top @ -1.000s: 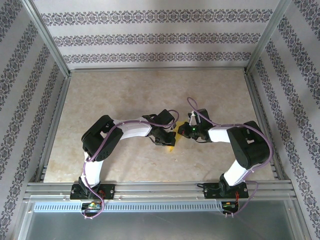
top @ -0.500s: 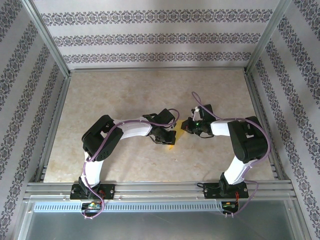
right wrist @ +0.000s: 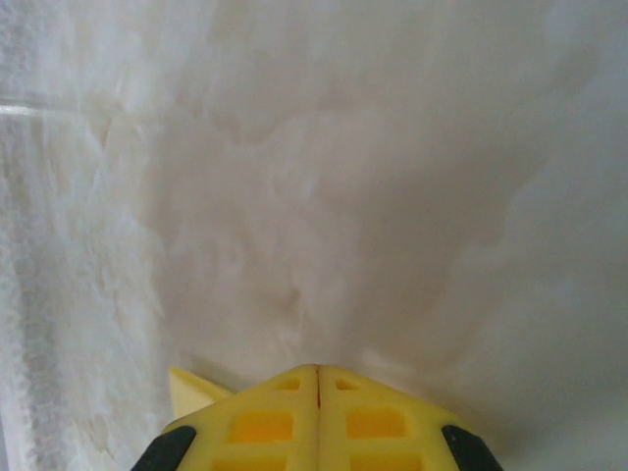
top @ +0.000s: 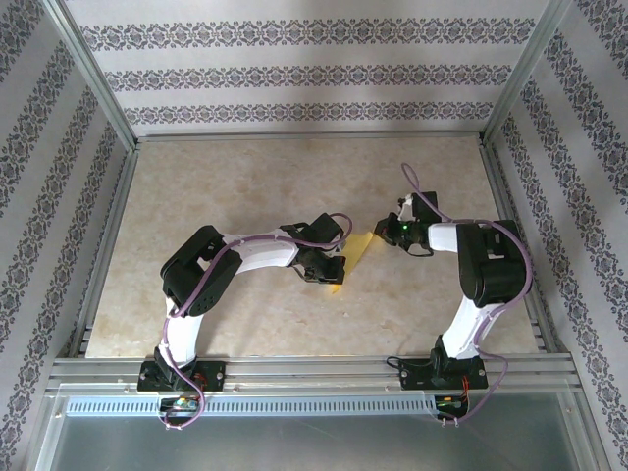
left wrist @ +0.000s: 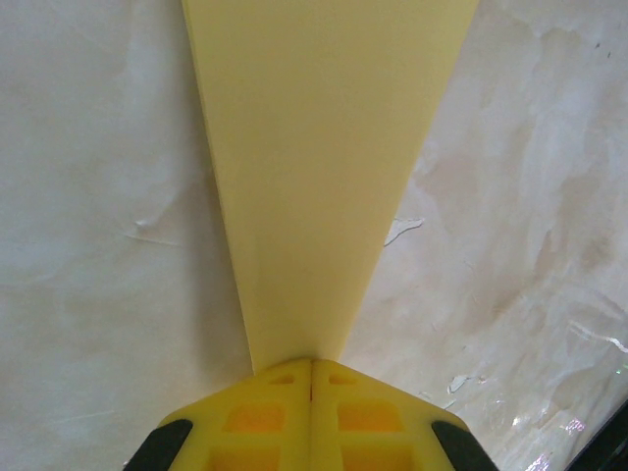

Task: Fold a paper plane with a square sheet of paper (fold left side to right side)

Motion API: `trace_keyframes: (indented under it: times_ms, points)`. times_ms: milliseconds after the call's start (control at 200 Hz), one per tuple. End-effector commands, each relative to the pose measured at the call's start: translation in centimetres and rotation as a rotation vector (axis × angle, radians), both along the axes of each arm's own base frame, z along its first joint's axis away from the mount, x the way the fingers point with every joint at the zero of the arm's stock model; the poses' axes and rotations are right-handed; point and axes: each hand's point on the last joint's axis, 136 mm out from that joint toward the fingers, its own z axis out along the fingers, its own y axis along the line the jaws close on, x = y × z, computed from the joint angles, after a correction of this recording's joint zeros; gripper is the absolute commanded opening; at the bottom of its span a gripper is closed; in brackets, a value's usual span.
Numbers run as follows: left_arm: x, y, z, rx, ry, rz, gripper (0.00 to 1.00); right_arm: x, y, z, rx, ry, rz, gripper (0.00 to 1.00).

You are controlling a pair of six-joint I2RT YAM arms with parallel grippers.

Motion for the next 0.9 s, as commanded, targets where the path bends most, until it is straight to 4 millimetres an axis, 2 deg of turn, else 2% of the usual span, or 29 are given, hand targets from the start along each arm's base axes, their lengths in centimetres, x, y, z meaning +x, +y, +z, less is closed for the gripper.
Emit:
trace_keyframes:
  times_ms: [0, 105, 270, 430, 580, 894]
  points:
    - [-3.5, 4.5, -4.7, 0.229, 0.123, -0.017, 0.00, 0.9, -0.5, 2.7, -0.027, -0.055, 0.004, 0.00]
    - [-3.4, 4.4, -4.6, 0.225, 0.118, -0.015, 0.00, 0.1, -0.1, 4.9, 0.001, -0.078, 0.011, 0.00]
    - [-3.2, 4.3, -4.4, 0.220, 0.108, -0.011, 0.00, -3.9, 1.9, 5.9, 0.073, -0.038, 0.024, 0.00]
    - [-3.1, 4.3, -4.2, 0.217, 0.105, -0.012, 0.00, -7.7, 5.6, 5.1, 0.102, 0.022, 0.091, 0.00]
    - [-3.1, 4.2, -4.1, 0.215, 0.100, -0.011, 0.00, -9.4, 8.5, 4.3, 0.104, 0.060, 0.136, 0.00]
    - [-2.9, 4.2, -3.8, 0.212, 0.091, -0.008, 0.00, -10.5, 10.0, 1.2, 0.075, 0.154, 0.135, 0.00]
